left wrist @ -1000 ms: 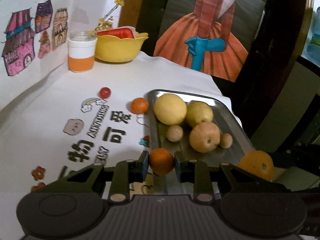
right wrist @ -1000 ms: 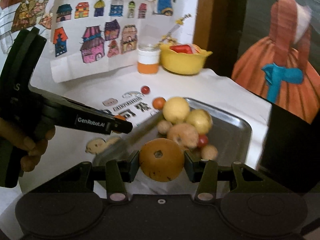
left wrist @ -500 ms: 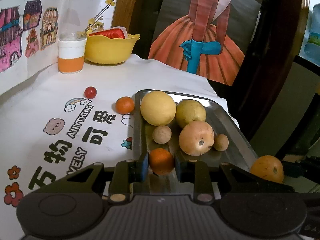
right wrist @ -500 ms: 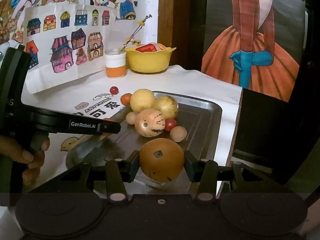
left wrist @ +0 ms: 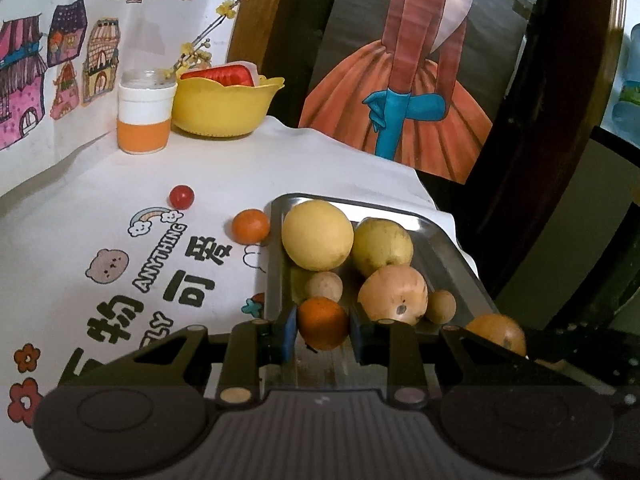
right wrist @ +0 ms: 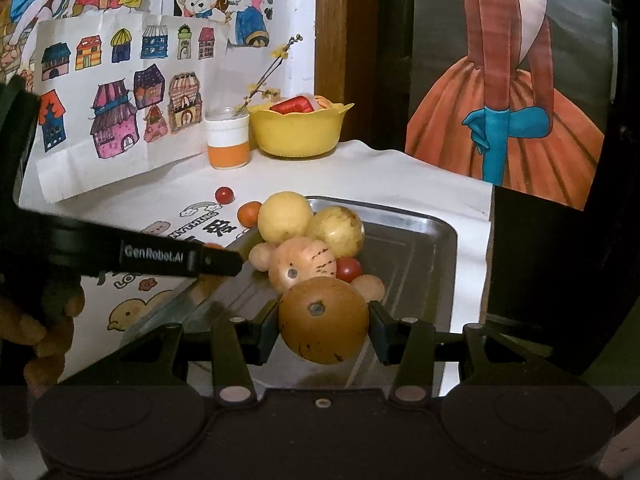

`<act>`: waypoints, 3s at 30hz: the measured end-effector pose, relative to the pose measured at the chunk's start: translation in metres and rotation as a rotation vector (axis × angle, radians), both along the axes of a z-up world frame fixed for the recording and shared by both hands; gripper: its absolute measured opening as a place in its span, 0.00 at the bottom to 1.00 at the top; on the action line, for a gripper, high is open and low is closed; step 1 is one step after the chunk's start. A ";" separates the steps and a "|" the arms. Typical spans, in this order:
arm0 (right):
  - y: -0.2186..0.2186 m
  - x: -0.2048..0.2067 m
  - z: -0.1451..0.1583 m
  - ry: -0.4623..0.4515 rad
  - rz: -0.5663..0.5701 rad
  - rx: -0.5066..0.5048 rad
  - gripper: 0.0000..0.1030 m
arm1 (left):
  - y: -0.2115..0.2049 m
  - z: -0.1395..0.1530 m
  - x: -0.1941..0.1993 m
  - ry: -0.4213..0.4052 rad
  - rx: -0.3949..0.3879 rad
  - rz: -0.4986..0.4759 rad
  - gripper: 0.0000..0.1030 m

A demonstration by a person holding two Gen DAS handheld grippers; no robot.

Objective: Organize fruits
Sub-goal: 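Carry the tangerine with the left tool while the right tool carries the orange toward the tray, then open the left tool over the tray while the right tool releases the orange there, then withdraw both open tools from the tray toward the remaining loose fruits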

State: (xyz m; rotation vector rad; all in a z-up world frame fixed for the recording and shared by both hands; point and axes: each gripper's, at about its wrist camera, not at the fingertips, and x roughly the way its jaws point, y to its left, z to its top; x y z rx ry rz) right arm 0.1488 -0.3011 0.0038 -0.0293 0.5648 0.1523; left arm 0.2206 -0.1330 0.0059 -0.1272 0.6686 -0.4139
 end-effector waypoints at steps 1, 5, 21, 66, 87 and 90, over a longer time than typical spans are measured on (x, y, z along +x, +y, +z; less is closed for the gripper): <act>0.000 0.000 -0.002 0.002 0.001 0.004 0.47 | 0.000 0.000 0.000 -0.003 0.000 0.001 0.29; 0.000 0.001 -0.006 0.009 0.003 0.017 0.47 | -0.001 -0.001 0.001 0.004 -0.003 0.003 0.29; 0.005 0.007 -0.018 0.019 -0.005 0.016 0.48 | -0.004 -0.010 0.003 0.034 0.003 0.003 0.29; -0.008 -0.040 0.009 -0.090 -0.092 0.048 0.99 | 0.030 0.023 -0.030 -0.016 -0.077 0.146 0.99; -0.005 -0.095 0.012 -0.048 -0.126 0.045 0.99 | 0.050 0.017 -0.102 -0.025 0.045 0.144 0.99; -0.002 -0.104 0.007 -0.024 -0.129 0.044 0.99 | 0.051 0.012 -0.114 -0.014 0.067 0.124 1.00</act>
